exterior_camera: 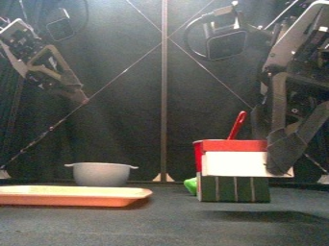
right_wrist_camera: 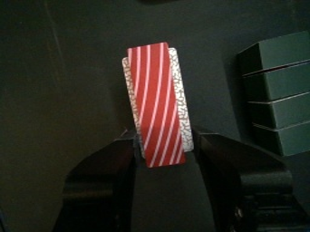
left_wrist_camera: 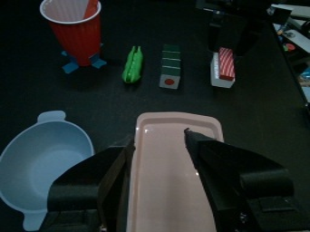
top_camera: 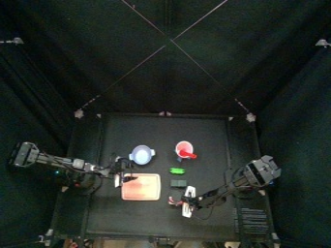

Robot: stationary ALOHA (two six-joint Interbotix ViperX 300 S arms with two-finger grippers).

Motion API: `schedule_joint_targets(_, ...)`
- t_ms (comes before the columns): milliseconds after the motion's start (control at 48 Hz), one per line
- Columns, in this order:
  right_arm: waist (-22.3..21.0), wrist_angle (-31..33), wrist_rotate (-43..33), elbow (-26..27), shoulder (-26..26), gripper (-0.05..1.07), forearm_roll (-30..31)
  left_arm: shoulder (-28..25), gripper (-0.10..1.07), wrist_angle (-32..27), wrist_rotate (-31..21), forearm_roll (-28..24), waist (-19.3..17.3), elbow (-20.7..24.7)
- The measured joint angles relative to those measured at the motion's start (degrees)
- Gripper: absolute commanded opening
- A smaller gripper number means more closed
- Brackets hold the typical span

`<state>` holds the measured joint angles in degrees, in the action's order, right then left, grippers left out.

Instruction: Hand over green sushi

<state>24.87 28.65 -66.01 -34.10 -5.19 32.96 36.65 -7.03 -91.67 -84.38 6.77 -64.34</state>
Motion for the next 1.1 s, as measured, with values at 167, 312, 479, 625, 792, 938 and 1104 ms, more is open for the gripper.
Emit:
schedule_joint_targets(167,-0.70,0.00,0.00,0.35,0.18,0.57,2.72,0.00,0.86,0.09,0.00,0.35,0.00,0.00)
schedule_joint_targets(312,-2.90,0.00,-0.18,0.88,0.97,0.57,6.94,0.00,0.86,0.53,0.00,0.44,0.09,0.00)
schedule_joint_targets(479,-6.59,-0.09,-0.18,1.67,1.93,0.57,11.60,0.00,0.86,1.05,0.00,-0.26,0.00,1.05)
schedule_joint_targets(625,-9.40,-0.79,-0.09,3.16,1.93,0.57,14.85,0.00,0.86,1.23,0.00,-2.29,0.09,2.46)
schedule_joint_targets(792,-11.60,-3.34,0.00,5.19,2.02,0.56,18.98,-0.18,0.86,1.67,0.00,-4.13,0.09,4.04)
schedule_joint_targets(938,-12.66,-6.24,0.00,6.06,1.93,0.56,24.26,-0.97,0.86,3.34,0.00,-4.92,1.41,5.80)
schedule_joint_targets(1104,-14.06,-7.56,-0.18,6.15,3.60,0.56,28.48,-2.90,0.87,3.60,0.00,-6.06,2.81,8.35)
